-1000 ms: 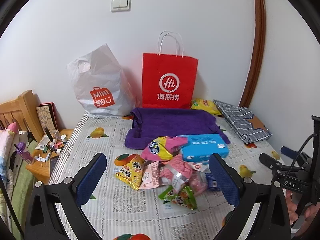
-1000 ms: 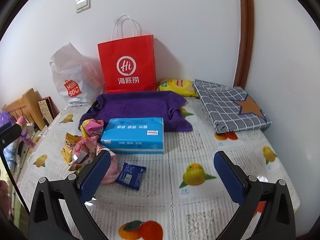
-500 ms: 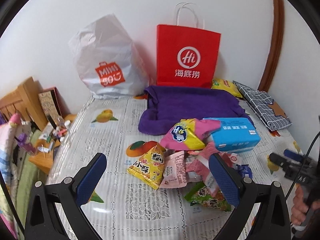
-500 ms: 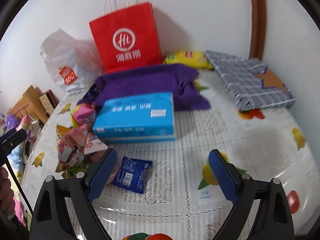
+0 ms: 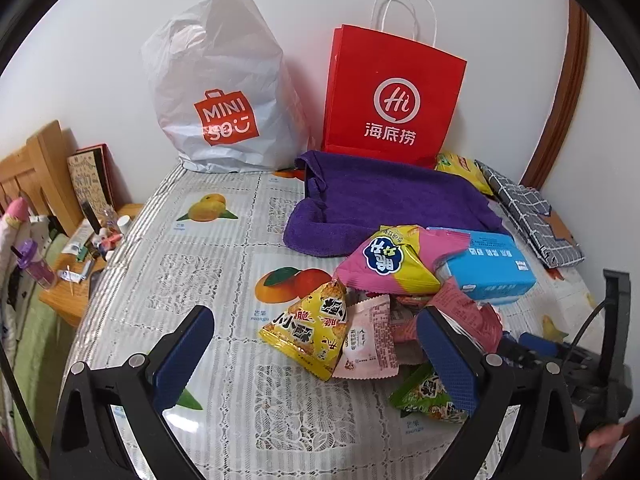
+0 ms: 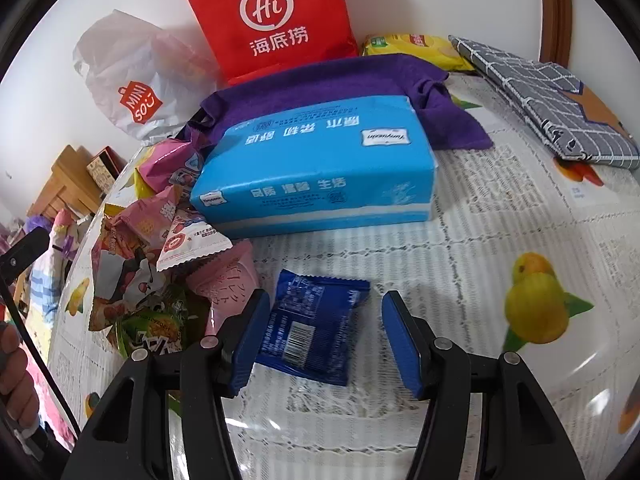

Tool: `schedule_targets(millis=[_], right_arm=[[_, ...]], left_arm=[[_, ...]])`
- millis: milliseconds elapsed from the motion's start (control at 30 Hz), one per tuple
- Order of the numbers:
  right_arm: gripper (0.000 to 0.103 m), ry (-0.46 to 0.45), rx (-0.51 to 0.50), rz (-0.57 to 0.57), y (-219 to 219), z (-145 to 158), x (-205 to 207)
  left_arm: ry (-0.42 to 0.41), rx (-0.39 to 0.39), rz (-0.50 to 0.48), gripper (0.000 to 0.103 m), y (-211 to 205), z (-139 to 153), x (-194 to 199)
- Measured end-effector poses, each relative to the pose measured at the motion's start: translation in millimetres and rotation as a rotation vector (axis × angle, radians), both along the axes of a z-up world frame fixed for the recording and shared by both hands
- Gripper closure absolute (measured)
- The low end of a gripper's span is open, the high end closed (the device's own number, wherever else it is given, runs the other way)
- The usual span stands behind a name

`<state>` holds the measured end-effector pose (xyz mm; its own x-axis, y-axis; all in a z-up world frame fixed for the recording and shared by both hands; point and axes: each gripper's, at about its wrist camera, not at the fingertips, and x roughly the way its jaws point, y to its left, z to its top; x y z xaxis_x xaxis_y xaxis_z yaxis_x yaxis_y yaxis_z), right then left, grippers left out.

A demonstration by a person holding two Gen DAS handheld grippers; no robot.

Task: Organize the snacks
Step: 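Grasp the blue snack packet with the right tool while the left grasps the yellow bag, then carry the blue packet with the right tool while the left carries the yellow bag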

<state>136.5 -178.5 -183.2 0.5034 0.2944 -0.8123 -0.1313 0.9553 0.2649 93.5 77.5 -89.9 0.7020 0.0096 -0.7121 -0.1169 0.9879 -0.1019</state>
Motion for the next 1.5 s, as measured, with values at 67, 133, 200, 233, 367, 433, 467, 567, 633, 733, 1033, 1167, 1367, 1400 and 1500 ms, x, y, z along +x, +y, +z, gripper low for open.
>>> schedule_targets(millis=[67,133,200,233,367,433,467,567,633,733,1033,1167,1367,1400,1500], right_arm=[[0.044,0.004,-0.034,0.004,6.7,-3.8,2.7],[0.044,0.011,-0.069,0.016,12.5,-7.7,4.5],[0.044,-0.009,-0.111,0.03,15.8,-7.9,1.8],[0.045,-0.012,-0.127,0.036,16.9,-8.4,1.0],[0.058,-0.034,-0.186,0.042,15.1,-8.2,-0.2],[0.06,-0.043,-0.187,0.051,12.0,-7.2,0.3],[0.06,-0.047,-0.19,0.049,10.3,-6.9,1.3],[0.06,-0.069,-0.212,0.043,3.4,-4.3,2.3],[0.06,-0.081,-0.222,0.044,-1.1,-2.7,3.1],[0.06,-0.098,-0.222,0.041,-11.5,0.1,2.9],[0.06,-0.098,-0.172,0.013,-33.7,0.1,9.0],[0.06,-0.088,-0.171,0.009,-38.1,-3.4,9.5],[0.06,-0.081,-0.175,-0.004,-39.2,-6.3,10.6],[0.06,-0.083,-0.176,-0.005,-38.9,-6.0,10.1],[0.06,-0.09,-0.18,-0.008,-37.8,-3.7,7.1]], left_arm=[[0.006,0.003,0.003,0.001,0.7,-2.1,2.6],[0.008,0.01,-0.003,0.001,0.4,-4.4,5.3],[0.012,0.011,-0.003,0.001,0.5,-6.7,7.3],[0.014,0.007,-0.004,0.001,1.2,-7.3,8.1],[0.012,-0.016,-0.023,0.001,1.2,-7.6,12.9],[0.014,-0.018,-0.036,0.001,-1.1,-7.0,17.1],[0.017,-0.017,-0.043,0.001,-2.4,-6.8,20.0],[0.033,-0.016,-0.042,0.001,-1.3,-8.6,27.6],[0.049,-0.01,-0.026,0.001,3.6,-12.6,33.7],[0.096,0.008,0.02,0.003,12.6,-23.8,44.2],[0.192,0.01,-0.01,0.01,7.6,-59.6,66.1],[0.239,0.01,-0.011,0.026,5.6,-75.8,72.2],[0.238,-0.046,-0.019,0.054,9.6,-79.7,72.4],[0.234,-0.038,-0.023,0.059,8.8,-77.8,70.8],[0.227,-0.039,-0.029,0.06,9.8,-73.6,66.5]])
